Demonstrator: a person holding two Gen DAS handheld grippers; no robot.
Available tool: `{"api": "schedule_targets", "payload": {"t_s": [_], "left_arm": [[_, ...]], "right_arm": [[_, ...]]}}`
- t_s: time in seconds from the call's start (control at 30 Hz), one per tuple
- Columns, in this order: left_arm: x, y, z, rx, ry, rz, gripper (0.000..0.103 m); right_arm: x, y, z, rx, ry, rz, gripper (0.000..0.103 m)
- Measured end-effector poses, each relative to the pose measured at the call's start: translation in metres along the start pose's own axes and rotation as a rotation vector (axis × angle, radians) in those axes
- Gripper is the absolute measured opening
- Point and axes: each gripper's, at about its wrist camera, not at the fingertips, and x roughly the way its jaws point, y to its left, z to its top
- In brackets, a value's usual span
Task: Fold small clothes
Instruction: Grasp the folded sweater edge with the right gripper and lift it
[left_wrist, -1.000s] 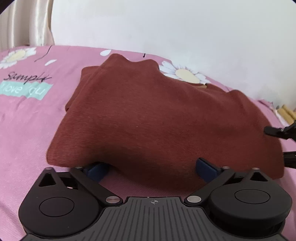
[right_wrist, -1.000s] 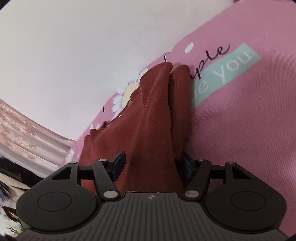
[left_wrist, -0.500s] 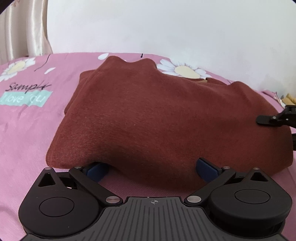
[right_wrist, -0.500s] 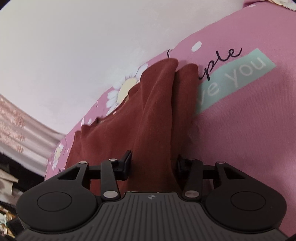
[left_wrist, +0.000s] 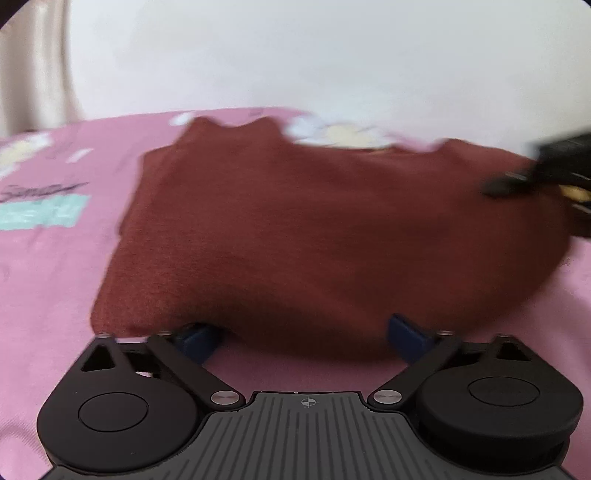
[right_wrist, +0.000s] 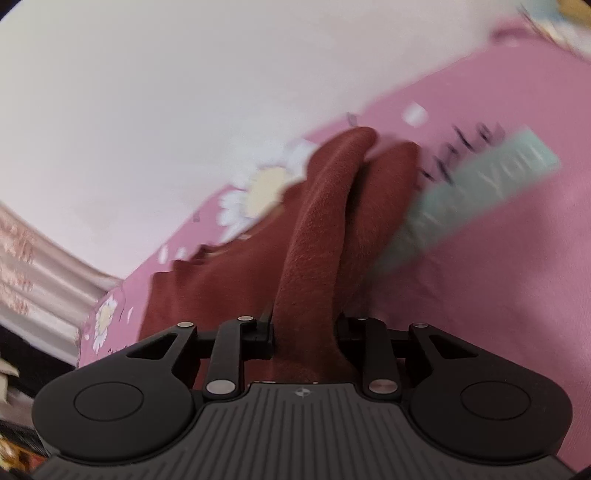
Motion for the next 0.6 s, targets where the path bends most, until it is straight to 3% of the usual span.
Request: {"api": "schedule_targets", "payload": {"t_s": [0.07, 0.13, 0.23, 0.3, 0.43, 0.5, 0.53, 0.57, 0.6], "left_arm": [[-0.028, 0.014, -0.005, 0.025, -0.061, -0.147, 0.103], [-0.059, 0.028, -0.010, 0.058, -0.173, -0.197, 0.103], [-0.100, 0.057, -0.016, 0.049, -0.353, -0.131, 0.103], [-0.112, 0.085, -0.018, -0.036, -0.419, -0.037, 0.103], [-0.107, 0.150, -0.024, -0.308, -0.427, 0.128, 0.103], [-0.103, 0.174, -0.027, -0.420, -0.407, 0.156, 0.103], [-0.105, 0.184, -0.028, -0.459, -0.404, 0.155, 0.103], [-0.106, 0.190, -0.030, -0.489, -0.410, 0.153, 0.103], [-0.110, 0.193, -0.032, -0.503, -0.423, 0.155, 0.103]], "right_arm": [[0.003, 0.032, 0.002, -0.080, -0.014, -0.039, 0.030], [0.008, 0.070, -0.004, -0.182, -0.035, -0.083, 0.030], [0.025, 0.131, -0.023, -0.356, -0.061, -0.150, 0.030], [0.044, 0.168, -0.038, -0.454, -0.060, -0.178, 0.030], [0.088, 0.226, -0.071, -0.566, -0.012, -0.124, 0.031], [0.119, 0.243, -0.088, -0.613, 0.086, -0.103, 0.061], [0.130, 0.248, -0.097, -0.630, 0.147, -0.077, 0.061], [0.132, 0.252, -0.105, -0.645, 0.172, -0.044, 0.054], [0.126, 0.253, -0.113, -0.675, 0.161, -0.003, 0.054]]}}
